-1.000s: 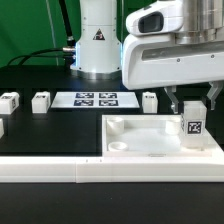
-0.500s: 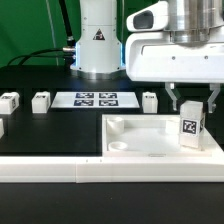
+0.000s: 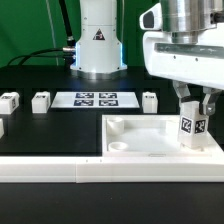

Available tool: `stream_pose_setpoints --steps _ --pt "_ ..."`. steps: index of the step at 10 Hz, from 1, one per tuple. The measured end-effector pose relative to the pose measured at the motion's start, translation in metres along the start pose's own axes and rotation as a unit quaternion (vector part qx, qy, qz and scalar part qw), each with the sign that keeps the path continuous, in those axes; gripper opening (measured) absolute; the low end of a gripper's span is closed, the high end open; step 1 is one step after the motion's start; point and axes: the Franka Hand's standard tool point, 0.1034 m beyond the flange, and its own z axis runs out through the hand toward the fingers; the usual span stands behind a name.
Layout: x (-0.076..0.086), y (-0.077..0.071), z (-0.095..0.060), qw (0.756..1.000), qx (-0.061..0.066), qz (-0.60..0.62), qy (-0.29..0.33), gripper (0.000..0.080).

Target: Assemble square table

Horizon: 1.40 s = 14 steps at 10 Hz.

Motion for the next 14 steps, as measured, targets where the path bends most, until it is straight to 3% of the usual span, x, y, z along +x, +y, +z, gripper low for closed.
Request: stream_pose_setpoints --steps 5,7,11,12,13,14 --pt "0.000 0.000 0.000 1.000 0.002 -0.011 -0.005 0.0292" --pt "0.008 -0.001 0.000 0.990 -0.006 -0.138 -0.012 0.0611" --pt "0.012 0.000 0.002 0.949 -0.004 -0.317 -0.011 0.0647" --pt "0.010 0.001 0.002 0.930 -0.012 -0.367 -0.008 0.0649" --pt "0.004 0.001 0.003 0.905 -0.027 -0.424 -0.001 0.0649" --pt "0.002 0.000 0.003 0.884 -0.031 -0.467 0.001 0.0649"
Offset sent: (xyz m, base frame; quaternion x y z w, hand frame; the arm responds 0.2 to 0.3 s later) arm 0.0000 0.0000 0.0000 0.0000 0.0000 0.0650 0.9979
